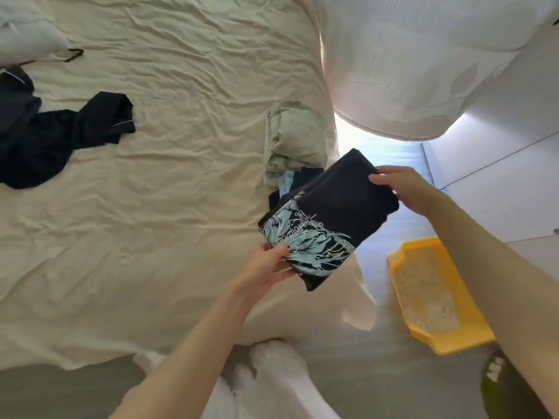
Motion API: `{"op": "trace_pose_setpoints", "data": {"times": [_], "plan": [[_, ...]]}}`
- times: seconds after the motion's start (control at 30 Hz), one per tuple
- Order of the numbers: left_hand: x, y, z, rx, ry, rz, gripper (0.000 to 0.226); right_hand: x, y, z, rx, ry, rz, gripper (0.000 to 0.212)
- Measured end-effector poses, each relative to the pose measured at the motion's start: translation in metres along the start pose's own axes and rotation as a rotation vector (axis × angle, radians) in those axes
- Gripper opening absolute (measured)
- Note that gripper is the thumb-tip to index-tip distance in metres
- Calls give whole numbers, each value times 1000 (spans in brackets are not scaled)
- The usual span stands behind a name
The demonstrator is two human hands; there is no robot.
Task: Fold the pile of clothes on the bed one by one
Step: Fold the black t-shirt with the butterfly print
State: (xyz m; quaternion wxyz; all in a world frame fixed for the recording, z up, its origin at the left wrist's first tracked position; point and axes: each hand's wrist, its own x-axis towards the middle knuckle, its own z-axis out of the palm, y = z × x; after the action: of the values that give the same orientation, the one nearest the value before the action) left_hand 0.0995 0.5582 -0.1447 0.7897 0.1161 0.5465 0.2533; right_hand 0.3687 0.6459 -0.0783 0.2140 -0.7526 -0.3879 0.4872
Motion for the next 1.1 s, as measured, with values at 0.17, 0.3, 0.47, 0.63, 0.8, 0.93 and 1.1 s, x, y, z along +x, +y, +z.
{"op": "trace_pose_setpoints", "data": {"times": [0.17,0.3,0.47,0.63,0.8,0.93,1.1], "plan": [[33,-24,47,-278,29,100,23,74,-27,-6,-94,-43,-145,26],[55,-39,54,-292,51,65,27,126,-31,23,-205,-168,-235,24],[68,-31,50,411,-17,-188,26,170,-6,69,-609,-116,-295,40],[77,-3,54,781,108,317,24,131,45,94,-671,172,-597,42],[127,9,58,1600,398,789,48,102,101,112,-731,157,-603,44],[171,-14,52,1846,267,678,54,126,130,112,-752,102,-549,48],[205,-42,56,1865,317,668,55,153,168,113,-746,46,-511,51]]}}
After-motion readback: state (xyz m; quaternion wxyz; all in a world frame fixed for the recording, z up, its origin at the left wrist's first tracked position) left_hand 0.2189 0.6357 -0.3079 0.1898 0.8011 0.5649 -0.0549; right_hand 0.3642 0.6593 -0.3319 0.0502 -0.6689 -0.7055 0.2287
